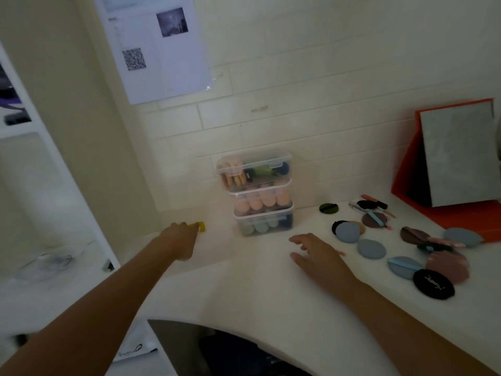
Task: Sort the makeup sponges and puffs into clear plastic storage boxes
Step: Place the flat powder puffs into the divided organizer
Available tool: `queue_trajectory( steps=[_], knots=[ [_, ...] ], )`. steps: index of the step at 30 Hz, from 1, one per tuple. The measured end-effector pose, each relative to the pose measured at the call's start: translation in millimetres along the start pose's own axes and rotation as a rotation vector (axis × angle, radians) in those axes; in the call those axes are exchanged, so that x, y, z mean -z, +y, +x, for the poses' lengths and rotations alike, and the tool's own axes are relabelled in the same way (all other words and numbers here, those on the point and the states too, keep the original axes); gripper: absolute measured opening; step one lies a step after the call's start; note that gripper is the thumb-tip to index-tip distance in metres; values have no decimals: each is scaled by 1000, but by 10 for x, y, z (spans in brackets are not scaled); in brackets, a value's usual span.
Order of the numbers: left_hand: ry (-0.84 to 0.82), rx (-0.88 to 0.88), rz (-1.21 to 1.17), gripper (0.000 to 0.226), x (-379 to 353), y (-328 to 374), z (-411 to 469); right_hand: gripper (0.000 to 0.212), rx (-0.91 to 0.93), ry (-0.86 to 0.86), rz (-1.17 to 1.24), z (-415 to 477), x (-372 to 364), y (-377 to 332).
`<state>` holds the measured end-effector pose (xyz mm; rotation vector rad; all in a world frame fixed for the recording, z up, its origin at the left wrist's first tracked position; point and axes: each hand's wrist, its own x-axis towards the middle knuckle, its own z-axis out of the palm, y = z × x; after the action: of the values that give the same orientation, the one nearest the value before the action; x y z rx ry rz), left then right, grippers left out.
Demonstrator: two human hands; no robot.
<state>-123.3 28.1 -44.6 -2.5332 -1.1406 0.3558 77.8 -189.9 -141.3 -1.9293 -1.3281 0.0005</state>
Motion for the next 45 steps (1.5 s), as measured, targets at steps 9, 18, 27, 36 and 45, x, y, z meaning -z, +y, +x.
queue_trajectory(
  steps=[9, 18, 27, 36, 45],
  knots=[
    [40, -179, -82, 67, 279, 610, -834, 94, 231, -21, -37, -329, 103, -314],
    [246, -536, -257, 64, 628, 1473, -1385, 66, 439, -6, -454, -737, 710, -23],
    [223, -494, -224, 70, 748, 1891, -1314, 64, 283, -86, -629, -928, 1209, -68],
    [126, -300, -28, 40, 665, 1756, -1355, 55, 242, -353, -841, -882, 1134, -269],
    [211, -389, -147, 31, 702, 1659, -1447, 52, 377, -27, -685, -972, 1092, -104]
  ],
)
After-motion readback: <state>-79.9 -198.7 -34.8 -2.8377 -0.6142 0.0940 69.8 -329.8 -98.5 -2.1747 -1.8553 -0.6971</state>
